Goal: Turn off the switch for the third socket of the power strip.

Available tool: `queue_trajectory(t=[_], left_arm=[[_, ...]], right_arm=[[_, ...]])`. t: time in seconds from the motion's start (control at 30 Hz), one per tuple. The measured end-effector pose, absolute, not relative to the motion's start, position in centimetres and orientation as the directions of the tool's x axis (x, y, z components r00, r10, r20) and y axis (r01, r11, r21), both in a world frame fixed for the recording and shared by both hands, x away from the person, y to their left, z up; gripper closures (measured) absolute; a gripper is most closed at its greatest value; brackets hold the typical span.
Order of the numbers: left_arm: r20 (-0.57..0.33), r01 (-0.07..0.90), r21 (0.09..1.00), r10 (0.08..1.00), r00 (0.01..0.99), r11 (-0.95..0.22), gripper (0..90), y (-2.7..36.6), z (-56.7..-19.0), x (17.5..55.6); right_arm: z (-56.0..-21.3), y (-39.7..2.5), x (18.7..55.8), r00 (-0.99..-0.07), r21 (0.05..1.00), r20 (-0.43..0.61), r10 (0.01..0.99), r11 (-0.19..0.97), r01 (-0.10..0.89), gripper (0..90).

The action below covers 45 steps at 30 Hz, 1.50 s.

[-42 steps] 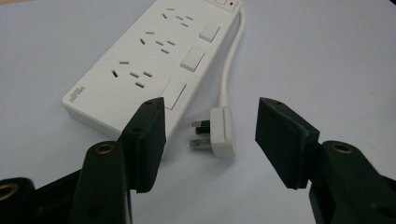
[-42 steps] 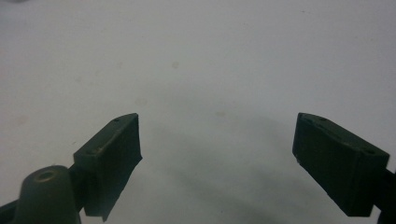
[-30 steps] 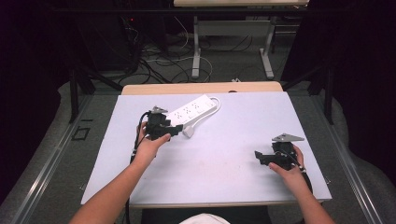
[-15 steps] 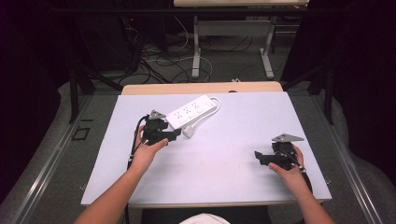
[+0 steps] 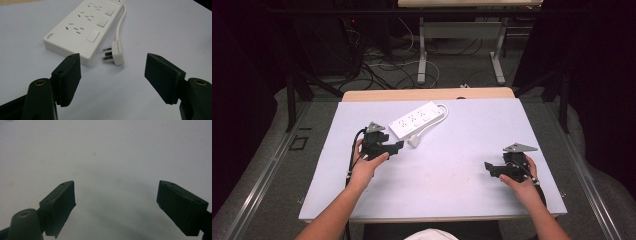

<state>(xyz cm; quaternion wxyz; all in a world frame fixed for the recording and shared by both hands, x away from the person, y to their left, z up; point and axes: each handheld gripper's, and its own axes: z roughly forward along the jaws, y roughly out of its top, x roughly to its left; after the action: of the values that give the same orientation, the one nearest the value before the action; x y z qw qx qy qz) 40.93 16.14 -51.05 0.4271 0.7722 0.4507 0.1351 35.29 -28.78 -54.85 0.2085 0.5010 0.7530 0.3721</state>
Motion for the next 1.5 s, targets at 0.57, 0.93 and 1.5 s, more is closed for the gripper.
queue_trajectory(t=[0.57,0.93,1.5], left_arm=[[-0.192,0.575,0.794,0.815,0.547,-0.198,23.5,17.2,-51.6,39.8],[-0.182,0.581,0.788,0.825,0.534,-0.203,15.6,17.8,-51.9,39.1],[-0.188,0.58,0.789,0.819,0.543,-0.203,0.3,17.9,-53.0,37.9]], right_arm=[[-54.8,-28.8,35.3,-0.409,0.772,0.053,0.911,0.223,0.595,14.7],[-54.8,-28.8,35.2,-0.409,0.774,0.052,0.911,0.222,0.593,14.7],[-54.6,-28.8,35.2,-0.406,0.78,0.05,0.913,0.218,0.587,14.7]])
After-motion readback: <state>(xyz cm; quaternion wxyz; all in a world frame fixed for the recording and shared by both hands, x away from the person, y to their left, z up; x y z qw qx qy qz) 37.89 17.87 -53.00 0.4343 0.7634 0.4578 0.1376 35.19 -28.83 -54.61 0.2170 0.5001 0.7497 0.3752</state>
